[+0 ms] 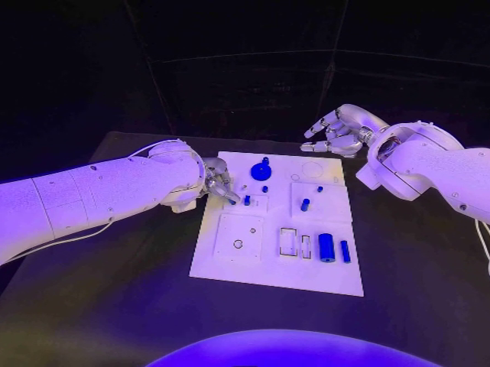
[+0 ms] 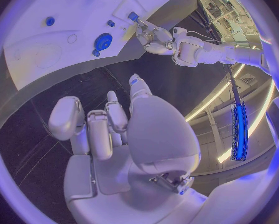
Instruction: Assemble the parts on the task board
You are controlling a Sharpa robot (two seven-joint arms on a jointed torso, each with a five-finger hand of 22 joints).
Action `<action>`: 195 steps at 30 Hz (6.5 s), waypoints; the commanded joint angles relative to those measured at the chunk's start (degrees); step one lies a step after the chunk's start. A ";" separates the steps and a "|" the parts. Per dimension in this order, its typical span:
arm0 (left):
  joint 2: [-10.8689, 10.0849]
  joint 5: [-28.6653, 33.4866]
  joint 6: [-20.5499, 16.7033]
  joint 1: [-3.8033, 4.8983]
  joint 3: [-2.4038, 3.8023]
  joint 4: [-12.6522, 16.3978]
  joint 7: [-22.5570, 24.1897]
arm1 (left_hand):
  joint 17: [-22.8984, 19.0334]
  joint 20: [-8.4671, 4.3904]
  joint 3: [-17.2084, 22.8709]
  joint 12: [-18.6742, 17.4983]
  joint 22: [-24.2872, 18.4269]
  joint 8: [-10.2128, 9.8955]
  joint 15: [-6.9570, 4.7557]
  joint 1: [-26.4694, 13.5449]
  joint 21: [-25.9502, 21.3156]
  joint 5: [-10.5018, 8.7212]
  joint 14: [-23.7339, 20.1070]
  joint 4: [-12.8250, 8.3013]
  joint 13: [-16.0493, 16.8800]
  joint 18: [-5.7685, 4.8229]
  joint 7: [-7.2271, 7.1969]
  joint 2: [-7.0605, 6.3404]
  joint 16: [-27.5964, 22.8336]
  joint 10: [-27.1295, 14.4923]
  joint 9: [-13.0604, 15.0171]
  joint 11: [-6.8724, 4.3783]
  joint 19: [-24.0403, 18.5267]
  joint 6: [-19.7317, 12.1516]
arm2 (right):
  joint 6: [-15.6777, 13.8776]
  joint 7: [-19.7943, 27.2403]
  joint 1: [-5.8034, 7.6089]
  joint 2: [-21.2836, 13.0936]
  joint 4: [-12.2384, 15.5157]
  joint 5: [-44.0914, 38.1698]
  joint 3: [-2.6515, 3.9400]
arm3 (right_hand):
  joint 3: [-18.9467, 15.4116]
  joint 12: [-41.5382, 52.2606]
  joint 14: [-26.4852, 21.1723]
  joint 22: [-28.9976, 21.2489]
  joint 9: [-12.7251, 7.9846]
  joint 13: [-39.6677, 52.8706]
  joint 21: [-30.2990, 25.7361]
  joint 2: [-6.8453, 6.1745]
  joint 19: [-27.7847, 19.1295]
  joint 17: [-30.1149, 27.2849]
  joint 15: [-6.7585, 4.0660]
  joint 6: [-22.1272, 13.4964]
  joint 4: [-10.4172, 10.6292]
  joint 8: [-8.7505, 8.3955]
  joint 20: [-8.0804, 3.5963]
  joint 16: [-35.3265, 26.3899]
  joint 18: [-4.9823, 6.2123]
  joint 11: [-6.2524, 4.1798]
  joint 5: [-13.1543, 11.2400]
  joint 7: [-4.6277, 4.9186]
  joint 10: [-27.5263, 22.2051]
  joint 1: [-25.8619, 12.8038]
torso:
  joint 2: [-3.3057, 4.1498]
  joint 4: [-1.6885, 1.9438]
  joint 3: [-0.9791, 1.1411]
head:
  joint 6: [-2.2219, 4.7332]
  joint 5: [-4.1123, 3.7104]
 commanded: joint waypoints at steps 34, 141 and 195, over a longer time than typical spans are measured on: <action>1.94 -0.42 3.19 0.03 -0.93 -2.48 -0.66 | 15.09 -0.39 5.88 0.12 1.56 0.30 -0.46 0.19 0.24 0.31 5.95 -3.81 0.13 -0.38 -0.34 -1.35 0.18 0.43 1.61 -0.08 0.92 0.17 | 0.48 0.13 0.09 0.13 0.03 0.06 0.03 | -0.37 -0.26 3.86 -0.08 -0.09 -0.03 -0.18 0.46 -0.31 5.32 -0.40 -0.16 -0.06 0.37 -0.29 -0.40 0.83 -0.23 0.30 -0.23 -0.14 0.11 | 0.03 0.05 -0.01 | -0.52 -0.43; 14.99 -22.56 -8.92 -1.00 -2.32 -19.15 33.89 | -6.92 4.24 -3.14 -50.68 -16.31 -23.45 4.56 7.29 -17.93 0.56 0.78 -8.12 -54.78 3.18 5.29 -6.59 -13.22 -17.65 -27.21 6.65 -3.08 4.52 | 0.51 0.12 0.09 1.32 -0.43 0.06 0.03 | -1.07 -0.42 3.85 -0.53 -0.14 -0.26 -0.49 0.81 -0.45 5.24 -0.37 -0.45 0.50 0.59 -0.28 -0.51 0.89 -0.18 0.45 -0.18 -0.41 0.17 | 0.03 0.04 -0.03 | 1.22 -3.08; 14.76 -22.42 -13.49 -1.64 -1.83 -18.66 33.53 | -8.52 3.35 14.70 -57.22 -10.76 -26.48 3.70 5.05 -13.26 0.55 1.38 -13.62 -57.75 2.31 5.16 -7.61 -11.98 -8.09 -29.54 5.63 -1.96 11.64 | 0.73 0.09 0.09 1.49 -0.54 0.06 0.03 | -1.14 -0.32 3.86 -0.53 -0.12 -0.17 -0.50 0.94 -0.43 5.27 -0.38 -0.40 0.54 0.69 -0.28 -0.51 0.89 -0.19 0.49 -0.20 -0.34 0.31 | -0.05 0.22 -0.03 | 1.17 -3.70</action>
